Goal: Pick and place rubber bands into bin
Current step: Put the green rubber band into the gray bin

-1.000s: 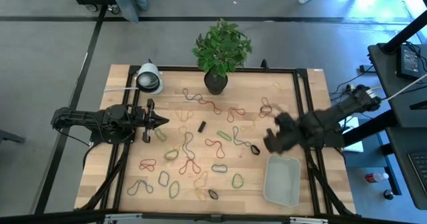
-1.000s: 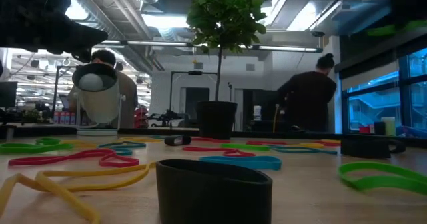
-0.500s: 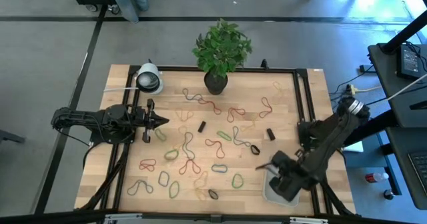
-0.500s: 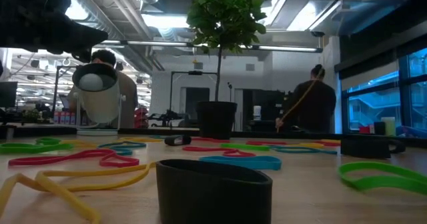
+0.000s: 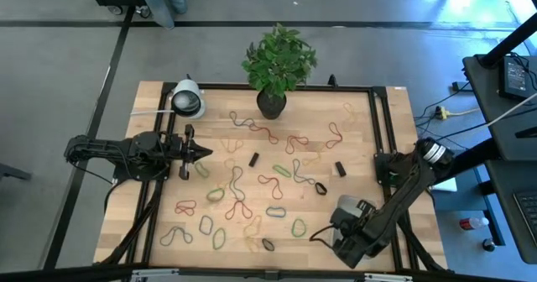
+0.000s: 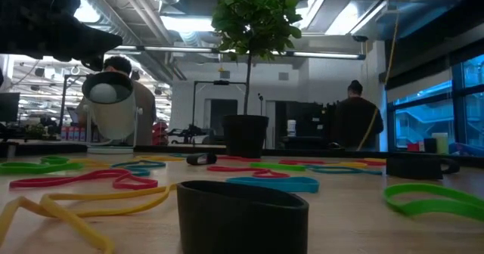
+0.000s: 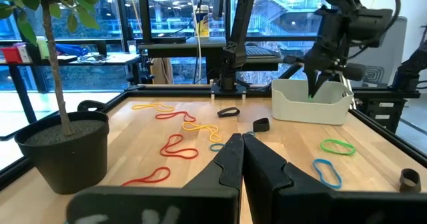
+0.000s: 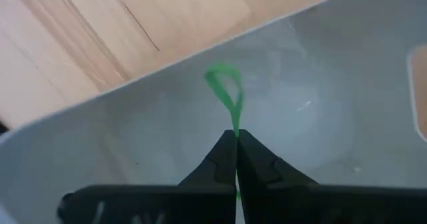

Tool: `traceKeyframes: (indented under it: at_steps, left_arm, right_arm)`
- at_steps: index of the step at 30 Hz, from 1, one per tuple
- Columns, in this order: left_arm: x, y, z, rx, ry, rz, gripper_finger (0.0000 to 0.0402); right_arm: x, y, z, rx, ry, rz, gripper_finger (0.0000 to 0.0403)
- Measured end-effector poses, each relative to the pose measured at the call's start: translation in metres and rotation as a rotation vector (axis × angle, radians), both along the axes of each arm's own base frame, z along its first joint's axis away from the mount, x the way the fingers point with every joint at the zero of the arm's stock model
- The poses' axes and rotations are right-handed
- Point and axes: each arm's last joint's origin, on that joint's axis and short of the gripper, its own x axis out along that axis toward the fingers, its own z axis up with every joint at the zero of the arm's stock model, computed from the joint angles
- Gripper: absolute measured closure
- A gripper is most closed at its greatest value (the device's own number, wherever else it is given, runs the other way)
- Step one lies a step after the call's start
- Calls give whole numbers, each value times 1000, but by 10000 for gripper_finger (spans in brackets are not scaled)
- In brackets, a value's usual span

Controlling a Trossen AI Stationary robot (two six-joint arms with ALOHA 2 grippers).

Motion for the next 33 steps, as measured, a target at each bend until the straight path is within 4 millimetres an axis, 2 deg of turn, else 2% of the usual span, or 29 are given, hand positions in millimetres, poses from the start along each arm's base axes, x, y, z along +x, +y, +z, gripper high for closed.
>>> traceKeyframes:
  at_steps: [8,14,19,26,33]
  left_arm:
    - [0,0,0,0,0,0,398]
    - [0,0,0,0,1,0,398]
    - [0,0,0,0,1,0,398]
    - [0,0,0,0,0,0,398]
    - [0,0,0,0,0,0,398]
  right_arm:
    - [-10,-8,-37,68,21,-37,403]
    - [-16,-15,-34,99,-12,-52,403]
    - [-14,-12,-32,133,-32,-54,395]
    - [-12,-10,-31,163,-49,-134,339]
    - [-6,-2,-14,197,-64,-179,261]
